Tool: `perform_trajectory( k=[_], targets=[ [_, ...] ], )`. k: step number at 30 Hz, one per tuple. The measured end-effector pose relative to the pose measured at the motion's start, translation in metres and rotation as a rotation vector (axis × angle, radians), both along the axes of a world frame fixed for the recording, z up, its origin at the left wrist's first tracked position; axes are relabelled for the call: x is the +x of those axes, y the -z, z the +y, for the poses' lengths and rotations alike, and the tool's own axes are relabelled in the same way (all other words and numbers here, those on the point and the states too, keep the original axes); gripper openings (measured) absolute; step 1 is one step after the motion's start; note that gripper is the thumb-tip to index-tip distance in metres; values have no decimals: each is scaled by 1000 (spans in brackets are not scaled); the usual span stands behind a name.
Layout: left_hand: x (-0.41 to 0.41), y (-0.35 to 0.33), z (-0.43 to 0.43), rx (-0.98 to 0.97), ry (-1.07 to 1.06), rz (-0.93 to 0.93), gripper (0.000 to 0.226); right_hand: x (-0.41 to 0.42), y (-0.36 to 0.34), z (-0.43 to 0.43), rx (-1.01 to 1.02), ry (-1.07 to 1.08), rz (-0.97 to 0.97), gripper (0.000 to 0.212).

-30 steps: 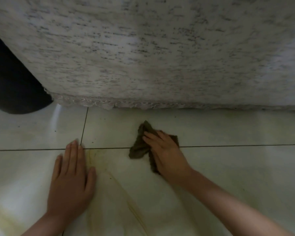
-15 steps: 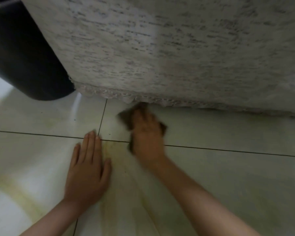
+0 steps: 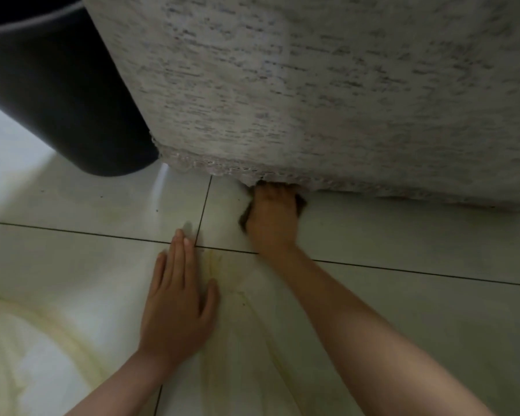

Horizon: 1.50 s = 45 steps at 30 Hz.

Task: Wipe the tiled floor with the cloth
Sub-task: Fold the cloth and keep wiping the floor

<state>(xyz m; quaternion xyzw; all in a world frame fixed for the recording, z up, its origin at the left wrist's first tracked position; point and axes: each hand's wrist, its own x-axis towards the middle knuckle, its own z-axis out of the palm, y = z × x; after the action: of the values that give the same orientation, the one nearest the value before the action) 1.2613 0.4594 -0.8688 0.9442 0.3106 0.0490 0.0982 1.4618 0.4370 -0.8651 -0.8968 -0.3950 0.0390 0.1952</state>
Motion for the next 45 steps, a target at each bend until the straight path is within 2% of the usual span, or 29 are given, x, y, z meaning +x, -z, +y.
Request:
perform_trajectory(
  k=[3, 6, 8, 10, 12, 14, 18, 20, 21, 23, 24, 26, 28, 31, 32, 34, 36, 38, 39, 40, 41, 42, 45],
  targets=[
    [-1, 0, 1, -33, -11, -27, 76, -34, -4, -27, 62, -478, 67, 71],
    [0, -2, 2, -33, 0, -5, 75, -22, -12, -52, -31, -799, 136, 68],
    [0, -2, 2, -18, 8, 7, 75, 9, -16, -49, -28, -728, 216, 59],
    [1, -2, 2, -16, 18, 12, 73, 43, -20, -39, 33, -464, 285, 53],
    [1, -3, 2, -20, 23, 17, 73, 50, -18, -36, 1, -197, 202, 56],
    [1, -4, 1, -26, 26, 30, 72, 22, -10, -51, 19, -100, 118, 62],
    [1, -4, 1, -25, 30, 58, 73, -54, -16, -126, 49, -431, 162, 68],
    [0, -5, 1, -30, 26, 64, 73, -58, -29, -159, 30, -559, 221, 66],
    [1, -5, 1, -31, 24, 66, 73, -51, -39, -172, 26, -521, 281, 62],
    [2, -7, -1, -31, 17, 66, 73, -20, -60, -199, 55, -257, 385, 40],
    [3, -7, -1, -30, 14, 66, 73, 4, -65, -216, 83, -103, 332, 35],
    [4, -7, -1, -21, 17, 69, 74, 53, -65, -254, 104, 216, 220, 39],
    [3, -7, -1, -18, 20, 72, 74, 81, -54, -282, 21, 481, 171, 45],
    [4, -7, -2, -31, 17, 81, 74, 59, -24, -265, -56, 629, -10, 47],
    [5, -7, -2, -32, 14, 82, 74, 39, -17, -249, -52, 615, -46, 49],
    [6, -8, -2, -52, 9, 83, 75, -11, -10, -219, -28, 449, -25, 54],
    [5, -10, -3, -73, 7, 79, 74, -57, -10, -206, -65, 101, 2, 61],
    [5, -11, -3, -72, 13, 79, 73, -60, -14, -222, -138, -320, -27, 68],
    [5, -12, -4, -68, 17, 87, 73, -44, -18, -236, -152, -440, -56, 64],
    [5, -13, -4, -67, 19, 94, 73, -26, -24, -251, -170, -433, -50, 50],
    [5, -14, -4, -65, 19, 100, 73, -6, -32, -270, -153, -303, -82, 33],
    [5, -15, -5, -58, 20, 109, 74, 15, -33, -292, -128, -80, -125, 28],
    [6, -17, -10, -7, 26, 158, 73, 51, -32, -350, -124, 583, -15, 43]
  ],
)
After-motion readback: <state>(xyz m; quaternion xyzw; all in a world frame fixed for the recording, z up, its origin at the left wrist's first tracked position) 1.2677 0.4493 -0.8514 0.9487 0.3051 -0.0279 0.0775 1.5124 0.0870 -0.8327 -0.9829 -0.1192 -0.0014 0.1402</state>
